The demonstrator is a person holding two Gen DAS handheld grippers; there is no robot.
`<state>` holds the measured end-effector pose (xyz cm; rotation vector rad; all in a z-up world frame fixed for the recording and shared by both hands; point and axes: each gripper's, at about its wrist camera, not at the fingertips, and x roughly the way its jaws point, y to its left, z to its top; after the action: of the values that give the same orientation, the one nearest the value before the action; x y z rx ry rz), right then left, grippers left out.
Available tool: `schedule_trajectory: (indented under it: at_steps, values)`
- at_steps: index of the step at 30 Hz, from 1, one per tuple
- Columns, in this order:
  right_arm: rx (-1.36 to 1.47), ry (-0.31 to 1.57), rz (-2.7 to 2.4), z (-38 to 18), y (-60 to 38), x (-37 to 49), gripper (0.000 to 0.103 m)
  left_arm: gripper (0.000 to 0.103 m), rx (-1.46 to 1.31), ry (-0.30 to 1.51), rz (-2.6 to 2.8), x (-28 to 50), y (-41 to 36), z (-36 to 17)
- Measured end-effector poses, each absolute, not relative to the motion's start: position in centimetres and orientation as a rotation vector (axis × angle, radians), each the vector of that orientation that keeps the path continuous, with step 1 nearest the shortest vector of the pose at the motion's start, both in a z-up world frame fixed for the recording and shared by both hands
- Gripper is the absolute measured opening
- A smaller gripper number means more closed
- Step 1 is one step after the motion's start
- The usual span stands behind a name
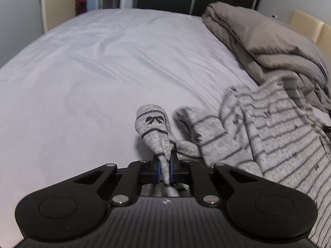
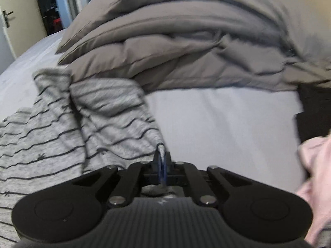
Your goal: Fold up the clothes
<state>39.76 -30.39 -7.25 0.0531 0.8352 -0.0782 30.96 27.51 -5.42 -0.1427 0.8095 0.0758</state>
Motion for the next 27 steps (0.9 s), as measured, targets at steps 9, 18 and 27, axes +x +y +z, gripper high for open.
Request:
schedule_trajectory:
  at_steps: [9, 18, 27]
  values:
    - [-0.108, 0.829, -0.390, -3.0, -40.0, 33.7, 0.002, 0.005, -0.139, 0.735, 0.285, 29.0, 33.2, -2.3]
    - [-0.123, 0.810, -0.525, -0.5, -45.6, 28.6, 0.002, 0.005, -0.127, 0.613, 0.580, 24.4, 39.3, 1.8]
    - [-0.178, 0.818, -0.484, 2.9, -45.3, 28.0, 0.015, 0.015, -0.104, 0.614, 0.633, 23.7, 38.8, 3.3]
